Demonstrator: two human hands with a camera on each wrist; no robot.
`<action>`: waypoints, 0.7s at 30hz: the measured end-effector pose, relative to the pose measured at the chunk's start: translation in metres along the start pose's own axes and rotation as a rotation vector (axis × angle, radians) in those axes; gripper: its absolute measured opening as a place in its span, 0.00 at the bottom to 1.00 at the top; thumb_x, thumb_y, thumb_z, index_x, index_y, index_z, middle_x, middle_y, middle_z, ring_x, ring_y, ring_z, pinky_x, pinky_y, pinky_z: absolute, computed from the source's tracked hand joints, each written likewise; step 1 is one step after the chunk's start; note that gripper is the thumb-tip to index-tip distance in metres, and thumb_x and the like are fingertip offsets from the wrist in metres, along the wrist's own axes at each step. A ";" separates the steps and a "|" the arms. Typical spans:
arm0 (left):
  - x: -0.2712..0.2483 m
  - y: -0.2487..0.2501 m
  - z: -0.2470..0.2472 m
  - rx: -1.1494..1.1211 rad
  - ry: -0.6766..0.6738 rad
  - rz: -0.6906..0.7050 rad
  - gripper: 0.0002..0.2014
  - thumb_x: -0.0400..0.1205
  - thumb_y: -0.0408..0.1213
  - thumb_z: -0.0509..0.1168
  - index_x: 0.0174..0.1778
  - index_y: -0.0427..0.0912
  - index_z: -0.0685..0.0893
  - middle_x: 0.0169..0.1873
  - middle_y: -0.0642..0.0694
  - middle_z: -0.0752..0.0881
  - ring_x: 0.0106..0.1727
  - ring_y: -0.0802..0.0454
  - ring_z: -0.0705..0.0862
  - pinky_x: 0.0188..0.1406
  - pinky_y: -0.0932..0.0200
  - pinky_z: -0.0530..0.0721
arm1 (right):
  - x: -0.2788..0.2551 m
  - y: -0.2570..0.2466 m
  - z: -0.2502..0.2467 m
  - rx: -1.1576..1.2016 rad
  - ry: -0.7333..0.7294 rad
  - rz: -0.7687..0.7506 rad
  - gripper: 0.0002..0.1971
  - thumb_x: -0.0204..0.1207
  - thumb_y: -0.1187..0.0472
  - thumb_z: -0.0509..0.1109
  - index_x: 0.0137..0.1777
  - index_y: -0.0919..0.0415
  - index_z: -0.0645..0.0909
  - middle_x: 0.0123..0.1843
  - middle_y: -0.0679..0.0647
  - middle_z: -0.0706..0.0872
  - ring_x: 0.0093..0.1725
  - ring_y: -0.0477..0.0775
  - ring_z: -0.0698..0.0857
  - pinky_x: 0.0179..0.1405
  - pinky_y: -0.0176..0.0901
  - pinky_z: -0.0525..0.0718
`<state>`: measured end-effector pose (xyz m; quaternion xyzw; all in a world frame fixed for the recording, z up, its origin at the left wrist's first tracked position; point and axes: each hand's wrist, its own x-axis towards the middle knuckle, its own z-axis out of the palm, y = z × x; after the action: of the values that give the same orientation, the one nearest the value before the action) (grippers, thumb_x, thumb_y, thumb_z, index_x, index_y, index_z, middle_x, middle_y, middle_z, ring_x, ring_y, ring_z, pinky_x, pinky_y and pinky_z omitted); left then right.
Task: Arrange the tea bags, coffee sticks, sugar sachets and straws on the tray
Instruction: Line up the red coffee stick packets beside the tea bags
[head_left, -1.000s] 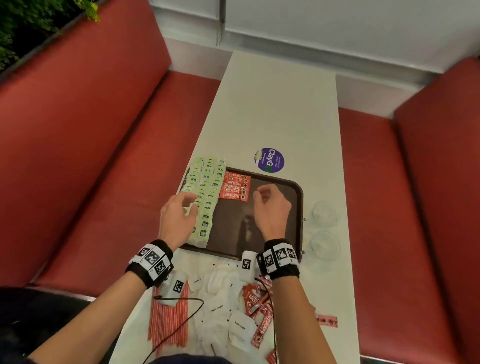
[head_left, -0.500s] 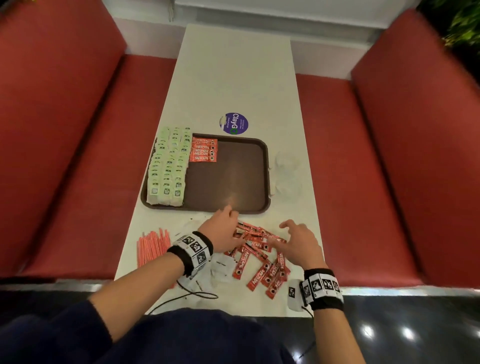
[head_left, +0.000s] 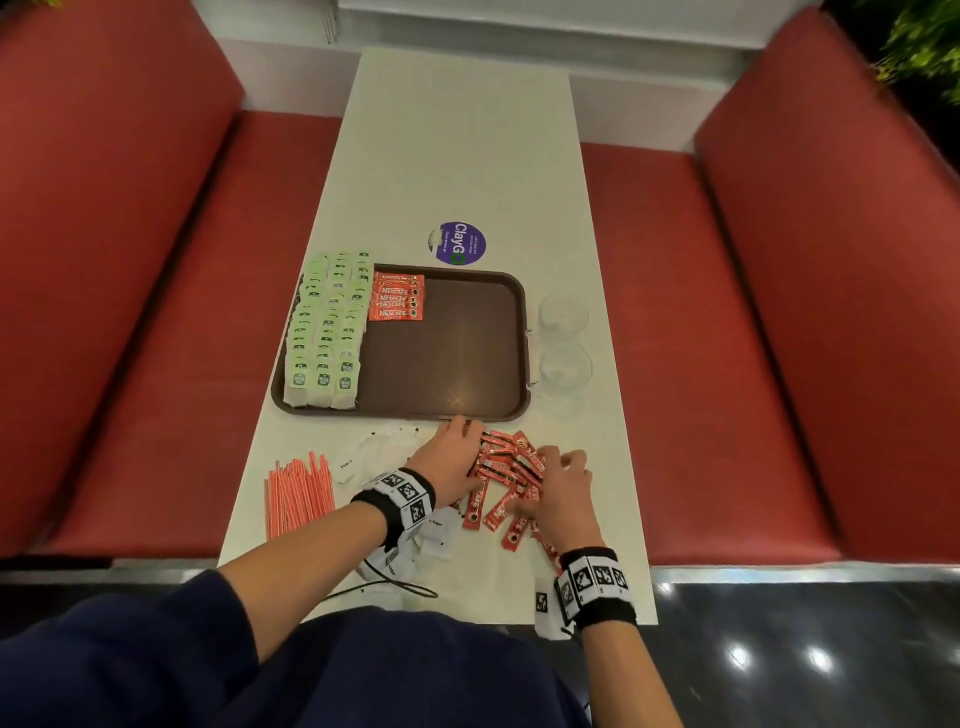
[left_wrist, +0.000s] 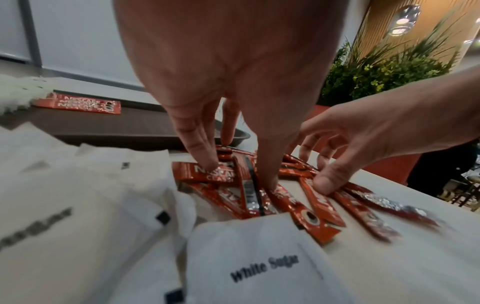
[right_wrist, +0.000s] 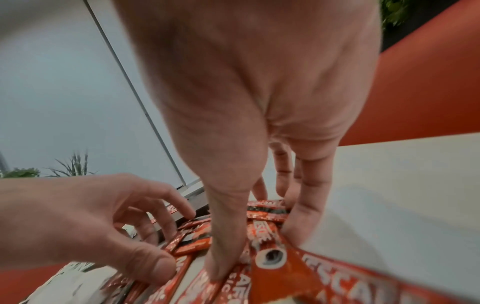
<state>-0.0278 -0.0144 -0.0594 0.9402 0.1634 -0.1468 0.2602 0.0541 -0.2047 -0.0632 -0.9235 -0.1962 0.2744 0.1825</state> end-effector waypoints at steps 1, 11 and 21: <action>0.001 -0.002 0.001 -0.008 0.017 0.014 0.38 0.82 0.42 0.80 0.83 0.42 0.67 0.74 0.38 0.76 0.75 0.38 0.77 0.74 0.43 0.82 | 0.003 -0.003 0.001 -0.009 0.010 -0.017 0.40 0.73 0.52 0.90 0.81 0.56 0.73 0.75 0.59 0.70 0.73 0.64 0.75 0.74 0.55 0.80; 0.004 0.001 0.003 -0.038 0.087 0.026 0.19 0.88 0.40 0.72 0.71 0.46 0.73 0.66 0.41 0.87 0.63 0.44 0.80 0.62 0.46 0.85 | 0.023 -0.021 0.013 0.024 0.103 -0.069 0.19 0.85 0.52 0.79 0.70 0.56 0.79 0.64 0.55 0.79 0.63 0.60 0.83 0.62 0.54 0.85; 0.003 -0.003 -0.022 0.026 0.087 0.139 0.08 0.94 0.41 0.63 0.65 0.43 0.83 0.57 0.49 0.73 0.56 0.51 0.68 0.62 0.48 0.79 | 0.021 -0.016 -0.014 0.353 0.134 -0.223 0.06 0.84 0.51 0.81 0.56 0.44 0.88 0.46 0.41 0.92 0.39 0.44 0.86 0.44 0.39 0.83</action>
<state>-0.0224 0.0001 -0.0440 0.9581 0.1070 -0.0894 0.2503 0.0742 -0.1845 -0.0541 -0.8661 -0.2337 0.2204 0.3831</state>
